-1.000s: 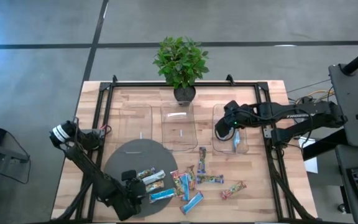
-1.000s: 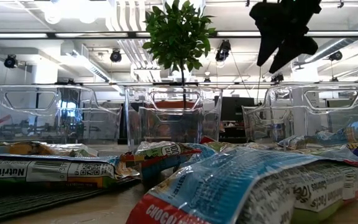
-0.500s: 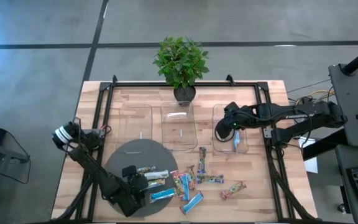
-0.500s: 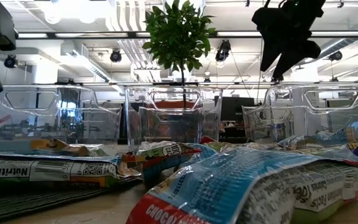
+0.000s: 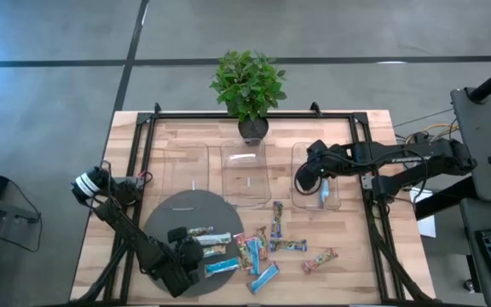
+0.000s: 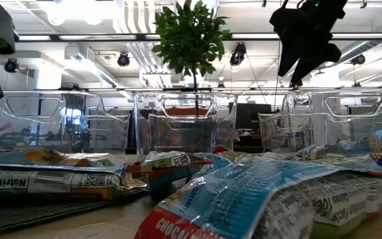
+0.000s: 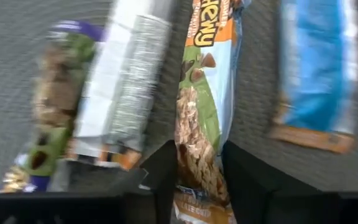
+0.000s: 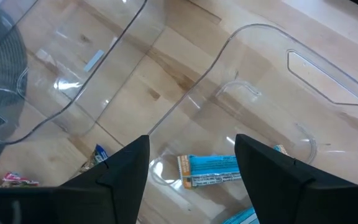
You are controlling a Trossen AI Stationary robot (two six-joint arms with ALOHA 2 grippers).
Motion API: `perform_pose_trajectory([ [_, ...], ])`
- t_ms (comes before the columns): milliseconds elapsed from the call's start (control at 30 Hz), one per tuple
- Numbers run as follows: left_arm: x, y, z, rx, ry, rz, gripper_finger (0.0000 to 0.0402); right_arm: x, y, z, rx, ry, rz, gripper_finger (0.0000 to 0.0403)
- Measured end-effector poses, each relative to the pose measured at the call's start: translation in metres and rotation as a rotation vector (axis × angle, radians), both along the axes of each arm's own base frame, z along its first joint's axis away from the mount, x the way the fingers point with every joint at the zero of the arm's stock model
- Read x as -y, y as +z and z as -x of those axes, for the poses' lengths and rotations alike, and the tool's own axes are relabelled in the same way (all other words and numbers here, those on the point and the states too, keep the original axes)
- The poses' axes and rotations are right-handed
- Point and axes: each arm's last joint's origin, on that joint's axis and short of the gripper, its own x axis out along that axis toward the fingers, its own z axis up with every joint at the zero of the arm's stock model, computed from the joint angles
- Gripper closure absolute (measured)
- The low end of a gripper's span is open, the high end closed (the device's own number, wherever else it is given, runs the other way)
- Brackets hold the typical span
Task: Pick and place Granola Bars by type
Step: Put the yellow granola bar into the right transparent bin
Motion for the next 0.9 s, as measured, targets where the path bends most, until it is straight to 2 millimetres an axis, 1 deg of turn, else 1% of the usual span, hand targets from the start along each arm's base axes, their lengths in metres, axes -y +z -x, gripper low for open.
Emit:
perform_pose_trajectory([
  [100,0.008,0.014,-0.002,-0.023,-0.05,0.03,0.0315,0.0,0.0,0.0,-0.002,0.006,0.004,0.0177],
  [200,0.016,0.035,-0.001,-0.022,-0.065,-0.005,0.0319,0.0,0.0,0.0,-0.002,0.006,0.005,0.0177],
  [300,0.017,0.059,0.0,-0.012,-0.02,-0.075,0.0321,0.0,0.0,0.0,-0.002,0.006,0.005,0.0177],
  [367,0.011,0.075,0.003,-0.015,0.057,-0.129,0.0321,0.0,0.0,0.0,-0.001,0.005,0.006,0.0177],
  [467,-0.007,0.099,0.013,0.012,0.237,-0.233,0.0321,0.0,0.0,0.0,0.003,-0.002,0.016,0.0177],
  [567,-0.033,0.126,0.031,0.144,0.531,-0.278,0.0322,0.002,0.001,0.0,0.014,-0.044,0.029,0.0177],
  [600,-0.04,0.132,0.036,0.223,0.622,-0.233,0.0322,0.003,0.001,0.0,0.018,-0.058,0.032,0.0177],
  [633,-0.049,0.136,0.039,0.309,0.675,-0.166,0.0322,0.003,0.001,0.0,0.022,-0.068,0.032,0.0177],
  [700,-0.067,0.136,0.048,0.402,0.803,-0.016,0.0322,0.004,0.001,0.0,0.023,-0.076,0.03,0.0177],
  [767,-0.086,0.133,0.052,0.459,0.906,0.086,0.0322,0.004,0.001,0.0,0.023,-0.077,0.03,0.0177],
  [900,-0.12,0.117,0.061,0.513,1.014,0.15,0.0322,0.004,0.001,0.0,0.025,-0.082,0.028,0.0177],
])
